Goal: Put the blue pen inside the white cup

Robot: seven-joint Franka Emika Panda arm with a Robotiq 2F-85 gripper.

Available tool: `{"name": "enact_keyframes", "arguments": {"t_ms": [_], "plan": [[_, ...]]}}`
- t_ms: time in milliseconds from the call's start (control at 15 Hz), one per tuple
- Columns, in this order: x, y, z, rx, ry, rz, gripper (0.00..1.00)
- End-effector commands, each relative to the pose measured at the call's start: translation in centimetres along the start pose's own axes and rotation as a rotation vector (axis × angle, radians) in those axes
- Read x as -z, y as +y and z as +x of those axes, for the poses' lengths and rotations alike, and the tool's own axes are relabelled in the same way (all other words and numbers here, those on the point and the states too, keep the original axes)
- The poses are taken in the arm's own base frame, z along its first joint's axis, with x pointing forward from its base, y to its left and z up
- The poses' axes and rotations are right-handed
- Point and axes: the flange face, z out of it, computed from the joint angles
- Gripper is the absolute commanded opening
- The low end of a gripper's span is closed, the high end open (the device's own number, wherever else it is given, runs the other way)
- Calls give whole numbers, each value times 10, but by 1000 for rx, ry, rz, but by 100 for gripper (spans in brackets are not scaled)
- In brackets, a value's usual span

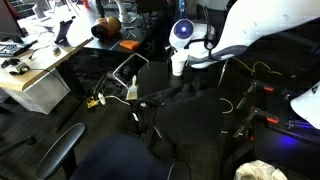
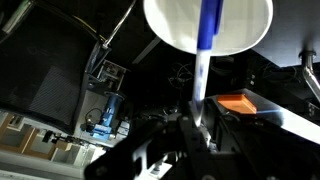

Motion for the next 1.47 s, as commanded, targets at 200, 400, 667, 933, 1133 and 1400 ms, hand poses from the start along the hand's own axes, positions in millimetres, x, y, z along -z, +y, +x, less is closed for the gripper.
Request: {"name": "enact_keyframes", "arguments": {"t_ms": [200,400,667,933,1133,1400], "plan": [[15,4,6,-6,22,10,76],[28,8,15,-5,36,19,97],[48,12,32,33,19,47,100],[62,14,50,140,-46,99,100],[74,20,65,246,-106,140,100],[88,28,79,379,-199,186,100]]}}
